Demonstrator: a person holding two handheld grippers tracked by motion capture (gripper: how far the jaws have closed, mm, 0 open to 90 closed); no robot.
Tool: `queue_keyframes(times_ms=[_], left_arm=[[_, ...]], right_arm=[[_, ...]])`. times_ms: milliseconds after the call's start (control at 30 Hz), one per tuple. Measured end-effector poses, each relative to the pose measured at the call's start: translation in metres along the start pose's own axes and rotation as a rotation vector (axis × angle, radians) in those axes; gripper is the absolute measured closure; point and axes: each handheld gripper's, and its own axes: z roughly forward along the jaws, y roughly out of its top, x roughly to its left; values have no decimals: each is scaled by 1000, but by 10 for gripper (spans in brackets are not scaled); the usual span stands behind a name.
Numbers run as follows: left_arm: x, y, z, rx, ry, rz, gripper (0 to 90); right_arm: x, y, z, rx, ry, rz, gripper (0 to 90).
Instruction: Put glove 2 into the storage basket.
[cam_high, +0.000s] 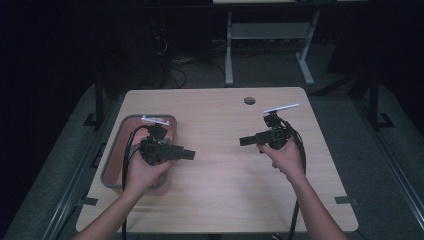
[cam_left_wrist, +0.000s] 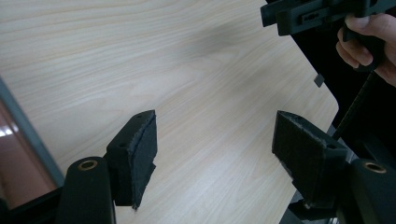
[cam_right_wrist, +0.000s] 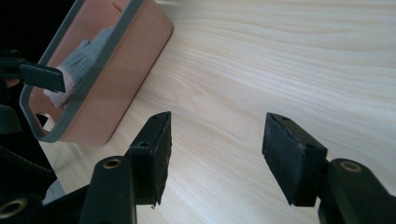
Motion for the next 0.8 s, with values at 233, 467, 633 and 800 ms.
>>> queue_keyframes(times_ms=[233,467,633,800], left_arm=[[-6,1,8,6,-2,14,303],[-11,2,14,12,-7,30,301],[-16,3,20,15,-13,35,299],[-21,3,27,26,-22,42,298]], right_arm=[[-10,-7,-7,-7,-13,6,411],[-19,-14,-16,-12,-32,15,402],[-27,-20,-22,-16,-47,29,400],[-33,-24,-27,-18,-55,40,397]])
